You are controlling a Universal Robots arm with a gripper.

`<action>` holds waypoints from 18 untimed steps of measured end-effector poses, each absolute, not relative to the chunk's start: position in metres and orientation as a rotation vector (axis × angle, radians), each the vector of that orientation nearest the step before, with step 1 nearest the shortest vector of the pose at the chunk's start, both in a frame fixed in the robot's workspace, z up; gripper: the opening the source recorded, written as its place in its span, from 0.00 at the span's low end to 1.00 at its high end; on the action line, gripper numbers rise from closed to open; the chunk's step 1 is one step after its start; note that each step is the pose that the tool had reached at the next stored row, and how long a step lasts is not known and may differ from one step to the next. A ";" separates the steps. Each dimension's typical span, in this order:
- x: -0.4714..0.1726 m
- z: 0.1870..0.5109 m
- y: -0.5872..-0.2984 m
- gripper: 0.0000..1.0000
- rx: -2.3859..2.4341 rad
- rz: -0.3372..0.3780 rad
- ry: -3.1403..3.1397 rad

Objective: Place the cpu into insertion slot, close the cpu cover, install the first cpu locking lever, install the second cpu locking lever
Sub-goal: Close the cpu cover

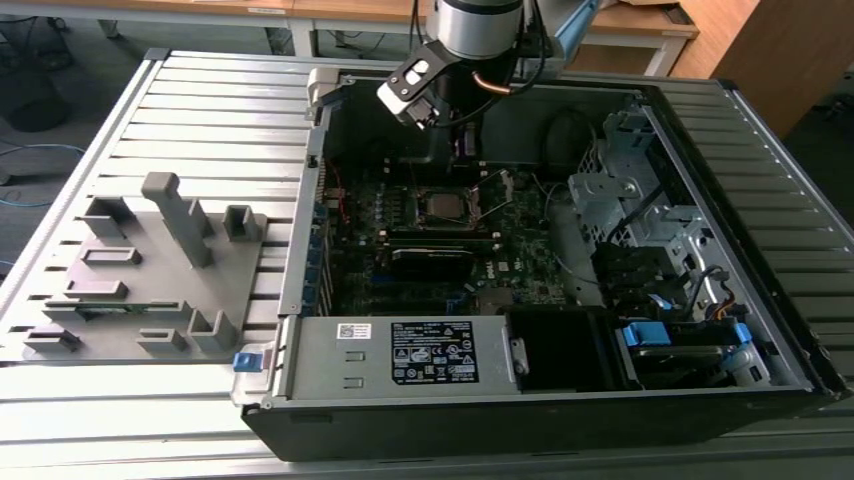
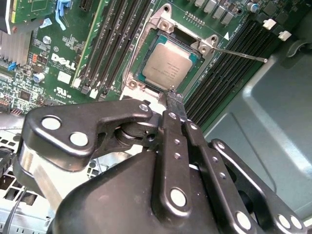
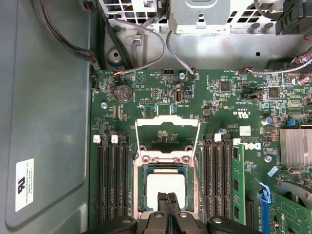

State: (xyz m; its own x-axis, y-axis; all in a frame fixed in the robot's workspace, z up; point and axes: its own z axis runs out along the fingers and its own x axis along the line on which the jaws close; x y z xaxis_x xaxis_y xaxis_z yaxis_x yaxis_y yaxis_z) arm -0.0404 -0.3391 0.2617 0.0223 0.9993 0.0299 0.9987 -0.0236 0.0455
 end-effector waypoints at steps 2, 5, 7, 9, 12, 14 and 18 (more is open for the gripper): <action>-0.039 0.262 -0.339 0.11 2.238 0.083 2.187; -0.037 0.262 -0.339 0.11 2.238 0.083 2.187; -0.037 0.262 -0.339 0.11 2.238 0.083 2.187; -0.036 0.262 -0.339 0.11 2.238 0.083 2.187; -0.034 0.262 -0.339 0.11 2.238 0.083 2.187; -0.033 0.262 -0.339 0.11 2.238 0.083 2.187; -0.033 0.262 -0.339 0.11 2.238 0.083 2.187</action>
